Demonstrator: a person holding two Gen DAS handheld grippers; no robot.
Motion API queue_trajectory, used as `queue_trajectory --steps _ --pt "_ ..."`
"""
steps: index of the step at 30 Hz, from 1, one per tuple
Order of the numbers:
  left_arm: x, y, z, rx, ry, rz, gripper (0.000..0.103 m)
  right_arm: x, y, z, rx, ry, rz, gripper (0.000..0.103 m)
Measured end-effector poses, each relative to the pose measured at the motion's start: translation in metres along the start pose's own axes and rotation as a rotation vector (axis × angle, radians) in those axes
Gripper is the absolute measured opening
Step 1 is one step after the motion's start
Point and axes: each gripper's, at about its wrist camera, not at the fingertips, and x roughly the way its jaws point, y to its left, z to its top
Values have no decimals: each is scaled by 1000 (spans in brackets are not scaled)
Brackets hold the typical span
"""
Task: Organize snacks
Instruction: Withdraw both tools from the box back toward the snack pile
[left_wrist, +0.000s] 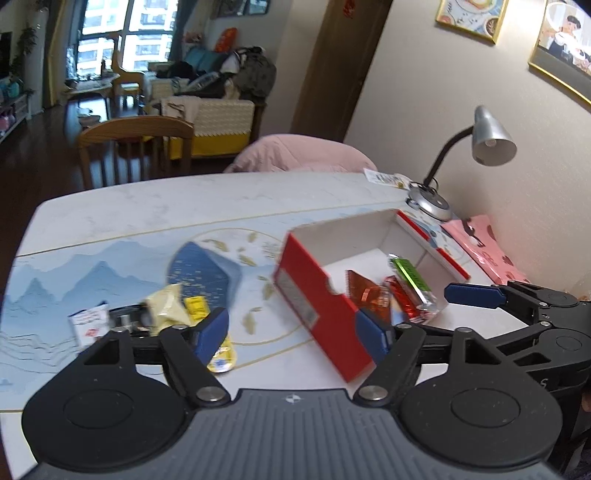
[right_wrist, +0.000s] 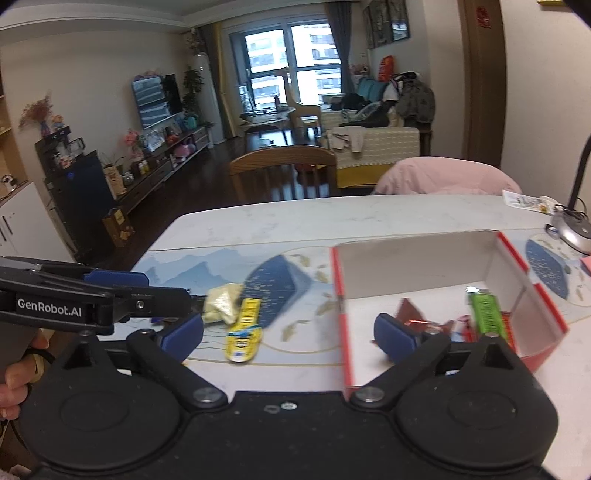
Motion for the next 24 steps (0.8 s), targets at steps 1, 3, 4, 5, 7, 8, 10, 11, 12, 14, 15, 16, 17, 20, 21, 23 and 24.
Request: queue_trajectory --steps 1,3,4,5,7,8,10,11,12,14,15,16,17,20,21,23,24 --pt "-4 6 -3 -8 -7 5 80 3 5 0 -1 1 10 103" --pt "-9 19 -8 -28 -13 13 80 7 16 -3 2 6 25 103" --pt "-11 25 -12 -37 -13 15 81 10 20 -4 2 12 29 103" --pt "-13 31 -15 -45 -12 20 81 13 25 -7 0 20 33 103" --pt "-16 44 -24 -59 -2 32 81 20 33 -11 -3 39 37 103" --pt "-16 51 -29 -62 5 42 81 22 37 -15 -4 49 37 103" --pt "-17 64 -39 -71 25 65 81 29 43 -20 -4 70 38 103" --pt "-17 70 -44 -78 36 74 81 31 46 -23 -3 79 41 103" --pt "-17 76 -48 -81 44 83 81 34 49 -24 -3 86 44 103" --pt "-16 86 -58 -82 59 98 81 39 53 -27 -3 98 43 103" --pt "-15 90 -61 -81 67 100 81 43 55 -28 -4 107 44 103" --pt "-12 94 -65 -80 77 104 81 46 56 -29 -6 117 44 103" --pt "-9 97 -68 -82 91 112 81 49 56 -29 -7 128 44 103" --pt "4 106 -74 -123 132 119 81 63 57 -31 -19 158 46 103" --pt "8 109 -75 -136 136 125 81 69 57 -31 -23 167 44 103" --pt "16 115 -77 -161 142 156 81 81 56 -31 -24 185 44 102" --pt "21 117 -77 -177 147 169 81 88 55 -30 -22 193 42 102"
